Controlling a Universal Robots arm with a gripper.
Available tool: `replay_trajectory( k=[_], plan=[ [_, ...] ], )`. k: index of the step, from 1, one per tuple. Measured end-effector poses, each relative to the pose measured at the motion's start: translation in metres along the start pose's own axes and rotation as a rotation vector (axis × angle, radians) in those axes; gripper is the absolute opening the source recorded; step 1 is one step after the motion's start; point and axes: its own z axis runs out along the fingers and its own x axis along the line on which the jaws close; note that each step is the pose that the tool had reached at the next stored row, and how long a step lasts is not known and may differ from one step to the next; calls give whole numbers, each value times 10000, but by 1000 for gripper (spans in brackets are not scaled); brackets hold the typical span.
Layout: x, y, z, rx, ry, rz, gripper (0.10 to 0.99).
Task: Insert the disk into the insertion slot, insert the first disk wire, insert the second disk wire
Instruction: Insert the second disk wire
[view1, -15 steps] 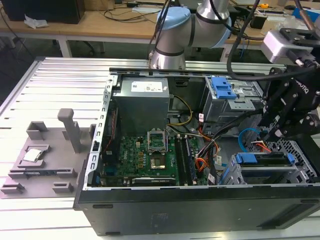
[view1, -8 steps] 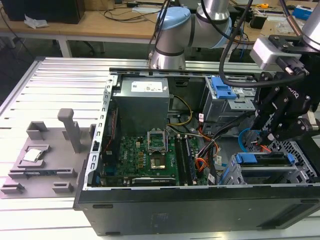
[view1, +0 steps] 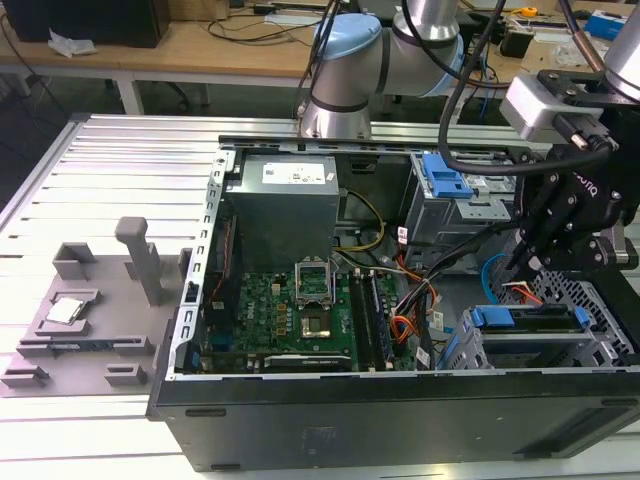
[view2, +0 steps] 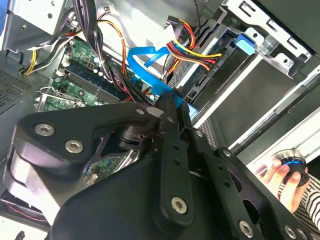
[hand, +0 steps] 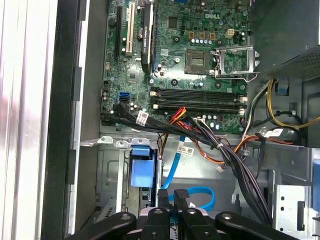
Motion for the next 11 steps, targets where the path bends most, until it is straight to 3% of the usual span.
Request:
replay_trajectory(
  k=[3, 8, 11],
  plan=[
    [7, 0, 0, 0, 1, -19, 161],
    [200, 8, 9, 0, 2, -19, 161],
    [219, -20, 69, -4, 1, -19, 161]
  ],
)
